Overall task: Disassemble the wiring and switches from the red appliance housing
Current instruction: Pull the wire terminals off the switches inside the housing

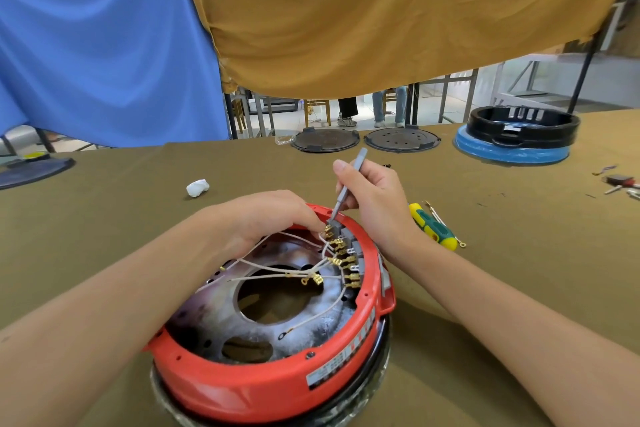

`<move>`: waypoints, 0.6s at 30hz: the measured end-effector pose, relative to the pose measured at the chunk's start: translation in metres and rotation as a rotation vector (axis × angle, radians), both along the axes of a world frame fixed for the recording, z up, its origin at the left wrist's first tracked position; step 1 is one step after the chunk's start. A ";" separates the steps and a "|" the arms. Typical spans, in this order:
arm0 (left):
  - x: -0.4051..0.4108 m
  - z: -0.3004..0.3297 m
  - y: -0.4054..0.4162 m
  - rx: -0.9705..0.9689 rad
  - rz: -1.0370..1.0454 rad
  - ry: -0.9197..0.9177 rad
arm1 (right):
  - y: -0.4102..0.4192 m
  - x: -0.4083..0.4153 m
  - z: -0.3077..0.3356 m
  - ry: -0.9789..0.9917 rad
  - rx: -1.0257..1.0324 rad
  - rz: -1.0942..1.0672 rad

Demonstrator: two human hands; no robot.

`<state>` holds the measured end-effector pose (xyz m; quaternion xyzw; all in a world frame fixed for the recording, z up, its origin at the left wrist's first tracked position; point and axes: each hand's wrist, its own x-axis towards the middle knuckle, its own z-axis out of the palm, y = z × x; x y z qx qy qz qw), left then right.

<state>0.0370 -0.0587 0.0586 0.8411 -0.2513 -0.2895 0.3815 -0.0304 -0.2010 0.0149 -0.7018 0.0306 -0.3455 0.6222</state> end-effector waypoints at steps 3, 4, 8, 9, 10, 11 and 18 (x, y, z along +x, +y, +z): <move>0.000 -0.001 0.000 -0.013 0.008 -0.024 | -0.001 0.000 0.001 -0.055 -0.122 -0.012; 0.000 -0.001 0.000 -0.013 0.008 -0.029 | -0.002 -0.001 0.001 -0.062 -0.153 -0.008; 0.000 -0.001 -0.001 -0.007 -0.002 -0.026 | -0.002 0.000 0.001 -0.043 -0.134 0.013; 0.000 -0.001 -0.001 -0.005 -0.001 -0.024 | -0.003 0.000 0.000 -0.026 -0.095 0.022; 0.000 -0.001 -0.001 -0.002 0.001 -0.021 | -0.003 0.000 0.000 -0.003 -0.046 0.032; 0.000 0.000 -0.001 0.000 0.001 -0.015 | -0.003 0.000 0.000 0.022 0.005 0.042; 0.001 -0.001 0.001 -0.004 -0.039 -0.014 | 0.000 -0.001 -0.003 0.144 0.154 0.136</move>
